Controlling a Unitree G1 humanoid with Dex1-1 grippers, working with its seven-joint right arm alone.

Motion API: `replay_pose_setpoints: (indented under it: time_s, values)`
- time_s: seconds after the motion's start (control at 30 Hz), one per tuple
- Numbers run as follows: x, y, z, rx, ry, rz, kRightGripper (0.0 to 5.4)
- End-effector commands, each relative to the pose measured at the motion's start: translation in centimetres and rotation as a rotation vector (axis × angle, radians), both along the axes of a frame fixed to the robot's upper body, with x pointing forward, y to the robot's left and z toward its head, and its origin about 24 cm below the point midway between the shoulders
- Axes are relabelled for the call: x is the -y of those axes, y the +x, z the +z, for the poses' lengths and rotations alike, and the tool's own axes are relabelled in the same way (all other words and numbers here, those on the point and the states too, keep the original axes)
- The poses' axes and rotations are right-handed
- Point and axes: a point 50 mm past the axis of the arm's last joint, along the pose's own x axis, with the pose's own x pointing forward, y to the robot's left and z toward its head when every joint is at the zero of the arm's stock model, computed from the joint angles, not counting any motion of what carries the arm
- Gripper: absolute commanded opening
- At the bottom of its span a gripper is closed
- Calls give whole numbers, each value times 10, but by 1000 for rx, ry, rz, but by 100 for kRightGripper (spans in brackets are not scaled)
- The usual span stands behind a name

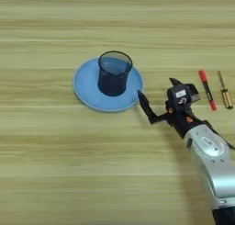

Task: Move the objects on the table

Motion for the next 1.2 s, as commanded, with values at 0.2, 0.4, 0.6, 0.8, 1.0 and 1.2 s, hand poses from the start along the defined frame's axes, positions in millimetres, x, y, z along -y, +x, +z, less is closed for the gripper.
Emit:
replay_pose_setpoints:
  time_s: [0.2,0.4,0.6,0.8,1.0,1.2]
  values:
    - [-22,13,27,125,11,118,536]
    - [-23,30,23,85,41,144,536]
    - [-23,39,23,73,50,167,536]
    - [-27,49,25,73,56,184,536]
    - [-33,55,26,66,58,222,536]
    - [-38,58,24,48,42,259,536]
